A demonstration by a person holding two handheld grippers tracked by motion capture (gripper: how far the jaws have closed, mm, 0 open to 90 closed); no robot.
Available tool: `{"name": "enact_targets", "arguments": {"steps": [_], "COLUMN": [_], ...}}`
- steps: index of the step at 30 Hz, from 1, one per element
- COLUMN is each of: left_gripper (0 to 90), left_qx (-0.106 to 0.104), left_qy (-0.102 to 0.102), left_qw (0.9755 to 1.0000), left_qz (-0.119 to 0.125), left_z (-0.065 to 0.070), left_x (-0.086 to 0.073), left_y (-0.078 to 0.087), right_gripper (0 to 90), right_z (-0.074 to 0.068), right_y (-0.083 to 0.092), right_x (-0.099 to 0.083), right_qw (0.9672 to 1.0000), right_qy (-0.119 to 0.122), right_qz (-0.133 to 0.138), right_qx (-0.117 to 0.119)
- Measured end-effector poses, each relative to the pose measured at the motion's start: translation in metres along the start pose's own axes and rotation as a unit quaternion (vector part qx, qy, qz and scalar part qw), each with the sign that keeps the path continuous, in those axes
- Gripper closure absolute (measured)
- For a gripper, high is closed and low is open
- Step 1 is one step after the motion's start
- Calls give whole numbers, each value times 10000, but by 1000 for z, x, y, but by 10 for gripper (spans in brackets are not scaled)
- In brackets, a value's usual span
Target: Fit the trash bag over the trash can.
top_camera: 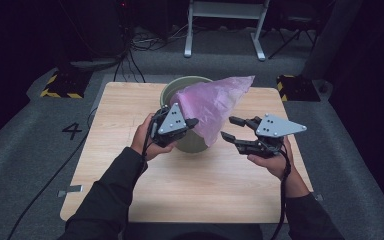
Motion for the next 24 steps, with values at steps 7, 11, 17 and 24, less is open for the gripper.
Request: {"name": "enact_targets", "arguments": {"steps": [7, 11, 17, 24], "left_gripper": [900, 900, 889, 230], "left_qx": [-4, -45, -27, -175], "left_qy": [171, 164, 234, 348], "left_qw": [9998, 9999, 9997, 9991], "left_qz": [41, 9, 54, 178], "left_z": [-6, -4, -2, 23], "left_x": [-7, -11, -11, 4], "left_y": [8, 7, 8, 11], "right_gripper": [347, 322, 430, 546], "right_z": [10, 3, -3, 10], "right_y": [4, -3, -25, -26], "right_x": [0, 9, 7, 2], "right_qw": [9995, 9998, 9979, 9986], "right_qy": [-65, 31, 406, 152], "right_qz": [-71, 22, -478, -407], "right_qx": [-294, -180, -166, -294]}}
Point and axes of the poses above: each handheld gripper's, and its own axes: y roughly backward along the jaws, x roughly out of its top, z roughly to its right, the point moved 10 cm from there along -y, roughly forward along the jaws, and after that the axes turned 14 degrees about x, right-handed, at the moved point
